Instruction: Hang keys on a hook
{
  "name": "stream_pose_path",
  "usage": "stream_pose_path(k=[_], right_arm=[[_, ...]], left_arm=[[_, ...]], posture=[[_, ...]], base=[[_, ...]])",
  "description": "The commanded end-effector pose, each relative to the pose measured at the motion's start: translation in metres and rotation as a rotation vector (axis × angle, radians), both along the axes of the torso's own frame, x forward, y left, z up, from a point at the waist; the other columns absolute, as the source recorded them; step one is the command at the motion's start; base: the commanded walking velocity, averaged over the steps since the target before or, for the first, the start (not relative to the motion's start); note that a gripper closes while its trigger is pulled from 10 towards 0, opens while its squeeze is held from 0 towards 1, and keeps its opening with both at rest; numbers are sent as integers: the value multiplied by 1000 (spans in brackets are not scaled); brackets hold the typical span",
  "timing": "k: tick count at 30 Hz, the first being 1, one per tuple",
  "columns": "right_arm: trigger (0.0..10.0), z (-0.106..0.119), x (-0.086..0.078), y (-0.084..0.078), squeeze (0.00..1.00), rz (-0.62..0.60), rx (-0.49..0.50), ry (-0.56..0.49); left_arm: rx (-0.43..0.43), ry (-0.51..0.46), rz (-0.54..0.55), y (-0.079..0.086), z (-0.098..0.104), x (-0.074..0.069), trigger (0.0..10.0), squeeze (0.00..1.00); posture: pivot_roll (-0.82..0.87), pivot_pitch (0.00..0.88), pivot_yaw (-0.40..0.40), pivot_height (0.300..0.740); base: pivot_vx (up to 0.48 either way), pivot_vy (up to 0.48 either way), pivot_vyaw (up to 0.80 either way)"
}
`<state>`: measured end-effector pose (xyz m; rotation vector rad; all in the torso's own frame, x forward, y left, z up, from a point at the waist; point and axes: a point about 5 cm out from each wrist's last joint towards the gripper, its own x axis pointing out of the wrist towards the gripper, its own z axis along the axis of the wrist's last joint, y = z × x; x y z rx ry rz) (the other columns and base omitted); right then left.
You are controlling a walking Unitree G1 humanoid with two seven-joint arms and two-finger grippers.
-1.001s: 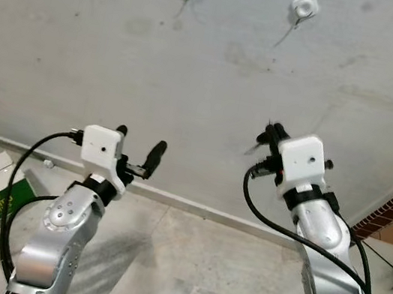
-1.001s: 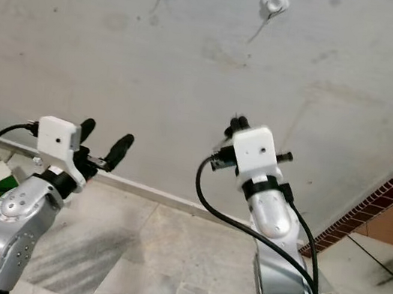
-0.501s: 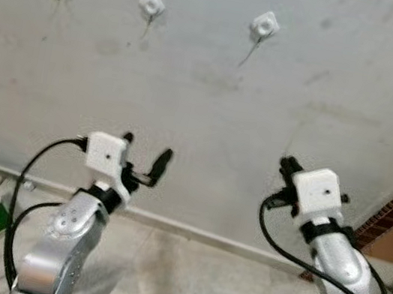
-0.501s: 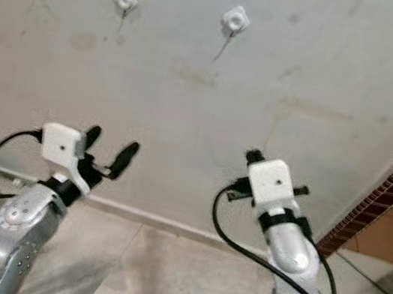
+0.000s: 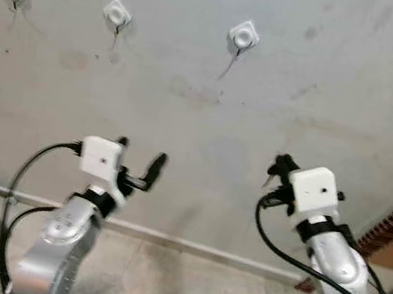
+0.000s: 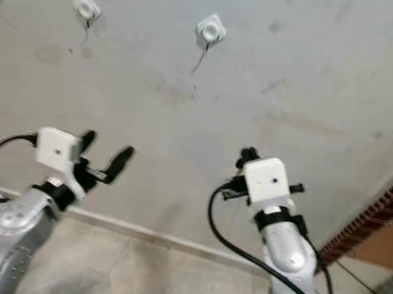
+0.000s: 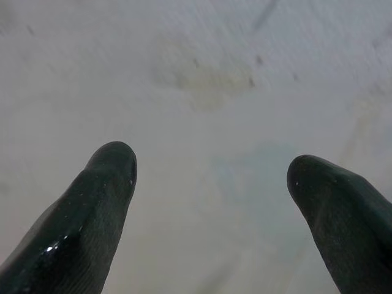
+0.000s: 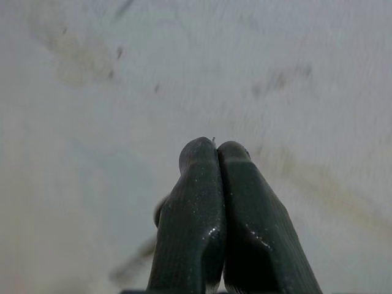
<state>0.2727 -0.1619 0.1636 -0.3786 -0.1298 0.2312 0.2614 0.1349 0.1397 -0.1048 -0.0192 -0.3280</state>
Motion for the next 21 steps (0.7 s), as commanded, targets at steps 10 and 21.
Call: stream_pose_path(k=[10,21], right_arm=[[10000,5,1,9,0,45,10,-9],[10000,28,23,26,0,160,44,-62]], left_arm=[[20,-1,30,9,0,-1,10000,0],[55,3,-138,-7,-4,-16,10000,0]], posture=[[-12,94,20,740],[1,108,22,740]], base=[[115,130,0],[0,0,0]])
